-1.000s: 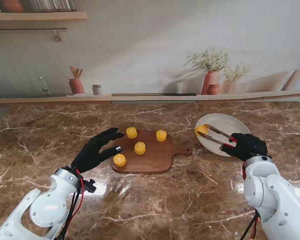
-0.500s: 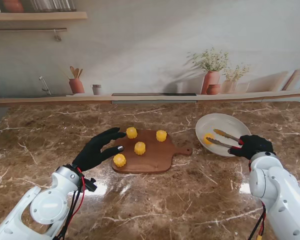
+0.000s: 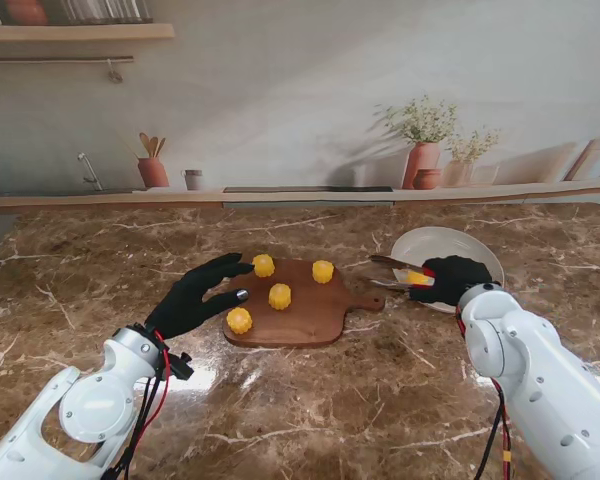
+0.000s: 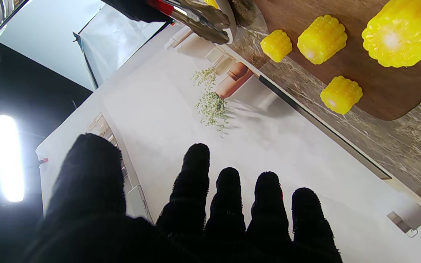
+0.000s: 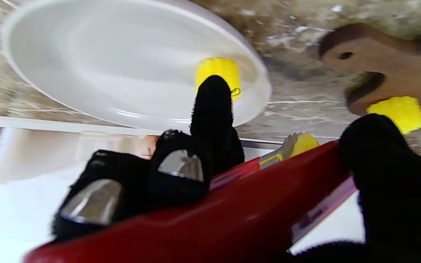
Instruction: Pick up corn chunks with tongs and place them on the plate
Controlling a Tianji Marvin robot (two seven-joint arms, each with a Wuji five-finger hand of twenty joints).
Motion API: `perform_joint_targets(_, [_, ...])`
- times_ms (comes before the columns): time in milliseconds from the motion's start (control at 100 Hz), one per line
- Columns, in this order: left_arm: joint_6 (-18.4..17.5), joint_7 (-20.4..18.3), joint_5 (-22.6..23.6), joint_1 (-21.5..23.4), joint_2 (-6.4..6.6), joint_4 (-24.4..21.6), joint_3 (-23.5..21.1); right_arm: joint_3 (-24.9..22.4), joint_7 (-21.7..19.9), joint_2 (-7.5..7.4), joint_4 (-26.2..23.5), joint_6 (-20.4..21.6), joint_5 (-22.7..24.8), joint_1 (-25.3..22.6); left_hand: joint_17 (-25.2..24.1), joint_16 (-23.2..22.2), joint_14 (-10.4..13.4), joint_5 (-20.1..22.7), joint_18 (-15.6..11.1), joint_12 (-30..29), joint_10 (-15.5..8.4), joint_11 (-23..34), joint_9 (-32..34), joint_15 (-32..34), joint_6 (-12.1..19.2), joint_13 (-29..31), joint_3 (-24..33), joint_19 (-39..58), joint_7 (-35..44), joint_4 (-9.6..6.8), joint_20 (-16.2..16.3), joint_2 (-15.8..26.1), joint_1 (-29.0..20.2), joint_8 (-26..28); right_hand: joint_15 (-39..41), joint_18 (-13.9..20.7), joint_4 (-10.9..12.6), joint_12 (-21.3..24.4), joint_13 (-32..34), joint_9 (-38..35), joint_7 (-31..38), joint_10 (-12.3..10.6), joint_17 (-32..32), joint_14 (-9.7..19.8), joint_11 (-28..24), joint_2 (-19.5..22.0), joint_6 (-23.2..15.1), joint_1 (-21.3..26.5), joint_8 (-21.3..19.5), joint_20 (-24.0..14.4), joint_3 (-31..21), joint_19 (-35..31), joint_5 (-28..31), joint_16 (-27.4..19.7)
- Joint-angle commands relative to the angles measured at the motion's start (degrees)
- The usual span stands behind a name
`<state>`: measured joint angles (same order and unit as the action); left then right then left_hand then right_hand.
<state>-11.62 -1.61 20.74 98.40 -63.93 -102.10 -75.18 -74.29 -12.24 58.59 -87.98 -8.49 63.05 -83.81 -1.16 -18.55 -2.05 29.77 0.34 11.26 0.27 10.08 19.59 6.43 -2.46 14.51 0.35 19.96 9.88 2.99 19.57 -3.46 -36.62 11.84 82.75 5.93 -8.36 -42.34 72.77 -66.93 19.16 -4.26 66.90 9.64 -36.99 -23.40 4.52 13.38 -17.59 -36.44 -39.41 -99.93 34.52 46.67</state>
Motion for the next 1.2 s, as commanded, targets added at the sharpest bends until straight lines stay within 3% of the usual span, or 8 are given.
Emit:
perform_joint_targets(0, [-0.2, 0.0, 0.0, 0.2, 0.1, 0.1, 0.0, 1.8, -1.8, 0.56, 0.1, 0.3, -0.9, 2.3, -0.7, 0.6, 0.4, 1.3, -0.5, -0.2, -0.5, -1.1, 0.3, -1.6, 2.4, -2.3, -1.9, -2.3, 0.0, -1.09, 0.5, 2.4, -0.8, 0.6, 10.6, 12.7, 3.6, -1.3, 3.4, -1.6, -0.5, 1.5, 3.8, 11.9, -1.7, 6.5, 2.1, -1.6, -0.2, -5.5, -0.7, -19.6, -2.2, 4.0])
perform_joint_targets(470, [0.2, 0.0, 0.1, 0.9, 0.1, -0.5, -0.5, 13.2, -5.6, 0.38, 7.8, -3.6, -5.9, 12.6, -0.7, 0.6, 0.4, 1.4, -0.6, -0.2, -0.5, -1.1, 0.3, -1.7, 2.2, -2.3, -1.8, -2.5, 0.0, -1.08, 0.5, 2.4, -0.9, 0.6, 10.3, 12.8, 4.3, -2.6, 3.4, 1.6, -1.9, 0.7, 3.8, 12.6, -2.9, 6.8, 3.7, -2.3, -0.3, -5.5, 2.1, -19.3, -6.0, 4.2])
perform_joint_targets(890, [0.9, 0.0, 0.1, 1.5, 0.09, -0.9, -0.8, 18.0, -6.8, 0.4, 10.8, -5.1, -8.2, 16.5, -0.7, 0.6, 0.5, 1.4, -0.5, -0.2, -0.5, -1.1, 0.3, -1.7, 2.3, -2.4, -1.9, -2.7, 0.0, -1.07, 0.5, 2.6, -0.8, 0.6, 9.3, 13.9, 4.9, -3.3, 3.5, 5.1, -3.3, -0.7, 3.7, 14.1, -3.7, 0.1, 5.1, -3.5, -0.2, -5.1, 0.4, -18.1, -10.5, 3.8])
perform_joint_targets(1120, [1.0, 0.0, 0.2, 2.0, 0.09, -1.2, -1.1, 23.1, -5.5, 0.86, 13.5, -7.0, -10.2, 19.8, -0.7, 0.6, 0.4, 1.7, -0.4, -0.2, -0.4, -1.1, 0.3, -1.6, 2.4, -2.3, -1.9, -2.7, 0.2, -1.07, 0.6, 2.6, -0.8, 0.7, 9.7, 14.5, 4.6, -3.7, 3.5, 4.9, -2.9, -1.4, 3.8, 14.7, -4.8, -0.7, 3.9, -3.1, -0.5, -5.2, 0.8, -18.0, -10.3, 4.0])
perform_joint_targets(1190, [1.0, 0.0, 0.2, 2.1, 0.1, -1.3, -1.3, 24.5, -5.0, 1.06, 14.3, -7.7, -11.0, 20.7, -0.7, 0.6, 0.4, 1.8, -0.4, -0.2, -0.4, -1.1, 0.3, -1.7, 2.5, -2.3, -1.9, -2.7, 0.3, -1.07, 0.6, 2.6, -0.7, 0.7, 10.3, 13.5, 4.0, -3.7, 3.5, 3.7, -2.2, -1.3, 3.7, 13.8, -5.4, 0.2, 1.4, -0.5, -1.0, -5.5, 0.4, -18.4, -8.8, 4.3])
